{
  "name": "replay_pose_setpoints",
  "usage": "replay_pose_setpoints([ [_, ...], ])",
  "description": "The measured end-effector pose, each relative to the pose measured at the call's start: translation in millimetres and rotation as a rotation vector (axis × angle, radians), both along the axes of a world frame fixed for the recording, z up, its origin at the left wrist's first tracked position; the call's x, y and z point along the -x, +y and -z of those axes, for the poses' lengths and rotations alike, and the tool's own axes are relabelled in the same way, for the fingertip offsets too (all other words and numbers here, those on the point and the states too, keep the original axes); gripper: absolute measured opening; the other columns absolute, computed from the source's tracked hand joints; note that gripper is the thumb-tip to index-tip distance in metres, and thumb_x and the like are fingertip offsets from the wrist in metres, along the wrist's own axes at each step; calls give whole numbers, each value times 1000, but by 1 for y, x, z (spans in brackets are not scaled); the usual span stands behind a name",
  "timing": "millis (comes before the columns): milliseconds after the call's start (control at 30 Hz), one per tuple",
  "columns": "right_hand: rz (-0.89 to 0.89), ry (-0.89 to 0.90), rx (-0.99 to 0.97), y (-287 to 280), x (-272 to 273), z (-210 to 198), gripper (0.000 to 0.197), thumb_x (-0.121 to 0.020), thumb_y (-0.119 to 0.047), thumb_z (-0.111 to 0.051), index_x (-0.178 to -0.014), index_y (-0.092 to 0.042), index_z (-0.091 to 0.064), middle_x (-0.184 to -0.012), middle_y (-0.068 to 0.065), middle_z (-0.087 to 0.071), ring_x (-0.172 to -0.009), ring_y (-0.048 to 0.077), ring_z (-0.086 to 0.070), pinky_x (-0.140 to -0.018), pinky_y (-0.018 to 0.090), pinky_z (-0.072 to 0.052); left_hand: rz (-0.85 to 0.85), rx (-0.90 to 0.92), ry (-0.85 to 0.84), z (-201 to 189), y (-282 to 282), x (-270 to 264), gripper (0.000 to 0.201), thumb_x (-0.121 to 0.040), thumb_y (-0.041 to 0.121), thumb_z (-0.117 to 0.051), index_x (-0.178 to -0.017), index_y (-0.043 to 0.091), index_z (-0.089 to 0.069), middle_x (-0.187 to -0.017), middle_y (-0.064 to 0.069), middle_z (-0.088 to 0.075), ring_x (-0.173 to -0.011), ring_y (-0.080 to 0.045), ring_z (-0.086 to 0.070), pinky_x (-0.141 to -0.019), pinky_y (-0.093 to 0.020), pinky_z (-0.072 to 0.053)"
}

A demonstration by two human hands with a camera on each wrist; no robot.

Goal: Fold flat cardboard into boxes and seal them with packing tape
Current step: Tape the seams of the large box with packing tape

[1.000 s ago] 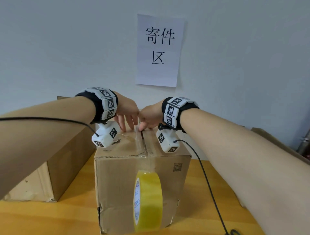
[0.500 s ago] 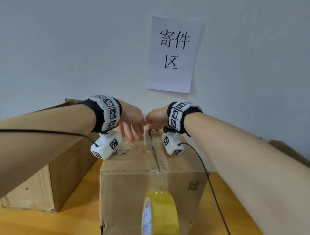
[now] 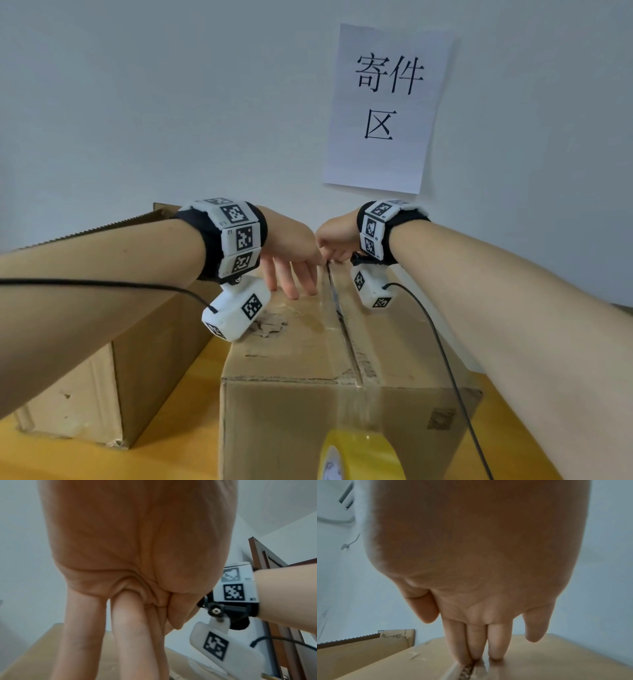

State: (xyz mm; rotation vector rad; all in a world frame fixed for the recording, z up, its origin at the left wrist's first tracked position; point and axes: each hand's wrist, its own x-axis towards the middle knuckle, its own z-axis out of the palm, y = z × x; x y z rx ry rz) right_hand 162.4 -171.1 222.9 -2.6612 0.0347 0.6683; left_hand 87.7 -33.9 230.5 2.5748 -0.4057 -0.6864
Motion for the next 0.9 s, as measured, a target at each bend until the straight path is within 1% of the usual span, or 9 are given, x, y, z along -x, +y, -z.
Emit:
replay_pose_setpoints([
  [133,2,20,3,0,-15,0,34,-95,-17,-28,-72,-5,-50,-69,10,-42,-52,19,-29,-49,29,-27,16,-1,-8,1,0,0,44,-109,35,-32,-119,10,-66,-105,11,-77,-85,-13,-75,-95,-42,-57],
  [333,20,34,50,-1,-37,-4,42,-98,-20,-25,-96,2,-61,-81,12,-58,-55,21,-38,-52,29,-33,16,-24,-3,0,-1,-5,44,-109,34,-31,-120,10,-66,-108,10,-76,-88,-14,-75,-95,-41,-57],
  [400,38,18,43,-1,-39,-2,39,-99,-21,-28,-92,-1,-61,-75,8,-55,-58,21,-43,-55,27,-37,12,-24,-3,0,-1,-4,43,-109,34,-31,-120,11,-66,-108,11,-76,-92,-16,-74,-96,-40,-57],
  [533,35,48,107,0,-28,2,25,-85,-33,-46,-78,-11,-56,-103,10,-56,-86,27,-51,-73,32,-41,30,-40,8,0,2,4,42,-109,34,-32,-121,11,-66,-107,13,-76,-88,-10,-75,-85,-34,-59],
  [600,17,46,120,2,-12,2,36,-94,-32,-43,-106,-5,-65,-124,11,-59,-108,28,-55,-87,32,-46,50,-98,-16,-3,0,14,42,-110,32,-31,-124,12,-64,-112,12,-75,-97,-12,-73,-74,-33,-57],
  [700,-49,12,143,3,10,1,49,-103,-28,-38,-141,-1,-51,-143,12,-55,-136,27,-46,-116,36,-34,88,-220,-163,-4,-8,31,36,-109,26,-34,-128,10,-61,-125,9,-69,-110,-15,-66,-55,-21,-46],
  [767,-99,-38,108,4,27,4,44,-95,-29,-48,-125,0,-60,-125,11,-63,-115,24,-57,-105,30,-41,97,-219,-208,-4,-12,41,33,-108,24,-42,-131,10,-60,-127,7,-67,-100,-12,-65,-50,-17,-42],
  [833,-136,-16,61,8,48,7,35,-80,-33,-55,-103,-6,-59,-104,11,-54,-86,20,-49,-78,27,-39,109,-261,-219,-5,-12,54,35,-107,28,-43,-135,14,-57,-134,9,-63,-105,-12,-64,-52,-18,-37],
  [900,-175,-14,-3,8,70,12,51,-57,-33,-59,-101,-6,-55,-93,12,-50,-72,20,-44,-64,30,-34,139,-275,-245,-4,-13,66,38,-106,33,-46,-139,18,-55,-138,7,-61,-108,-13,-64,-54,-20,-34],
])
